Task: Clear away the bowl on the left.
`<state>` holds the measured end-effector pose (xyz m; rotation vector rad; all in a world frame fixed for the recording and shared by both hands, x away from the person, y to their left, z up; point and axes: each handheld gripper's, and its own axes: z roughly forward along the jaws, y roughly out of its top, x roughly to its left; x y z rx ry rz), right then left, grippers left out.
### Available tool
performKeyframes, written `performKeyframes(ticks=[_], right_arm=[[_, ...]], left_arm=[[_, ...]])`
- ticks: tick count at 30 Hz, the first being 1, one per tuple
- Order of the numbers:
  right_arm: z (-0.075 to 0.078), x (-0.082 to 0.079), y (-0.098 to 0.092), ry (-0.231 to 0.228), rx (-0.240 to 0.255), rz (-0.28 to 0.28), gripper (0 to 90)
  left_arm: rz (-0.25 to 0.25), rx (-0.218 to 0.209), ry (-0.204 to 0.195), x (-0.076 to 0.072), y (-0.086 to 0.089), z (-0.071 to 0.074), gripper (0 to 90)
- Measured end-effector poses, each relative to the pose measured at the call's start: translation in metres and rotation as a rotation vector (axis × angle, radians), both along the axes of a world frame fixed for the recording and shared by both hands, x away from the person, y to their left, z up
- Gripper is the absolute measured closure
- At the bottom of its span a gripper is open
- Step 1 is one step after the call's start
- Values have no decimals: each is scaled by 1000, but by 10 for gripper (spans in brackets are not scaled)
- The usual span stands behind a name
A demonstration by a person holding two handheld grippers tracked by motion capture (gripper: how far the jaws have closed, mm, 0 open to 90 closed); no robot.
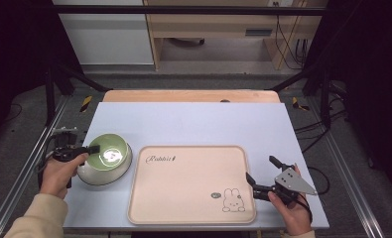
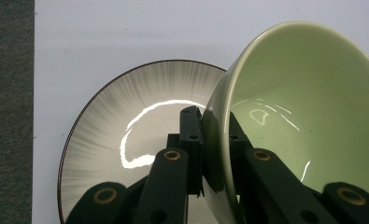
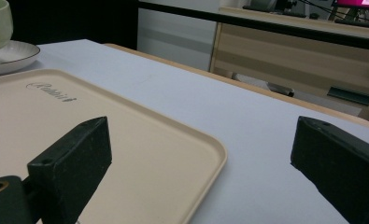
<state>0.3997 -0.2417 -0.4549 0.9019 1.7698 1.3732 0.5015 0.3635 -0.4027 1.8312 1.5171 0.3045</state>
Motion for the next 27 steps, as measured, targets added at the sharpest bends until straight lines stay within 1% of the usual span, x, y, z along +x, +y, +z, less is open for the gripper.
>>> performKeyframes(ticks=[16, 25, 27], right_arm=[[0, 0, 0, -2, -2, 1, 53], [0, 0, 0, 1, -2, 0, 53], [0, 0, 0, 0, -1, 0, 53]], left_arm=[[-30, -4, -28, -1, -12, 12, 832], [-65, -2, -44, 0, -27, 18, 832], [-71, -7, -48, 0, -31, 20, 832]])
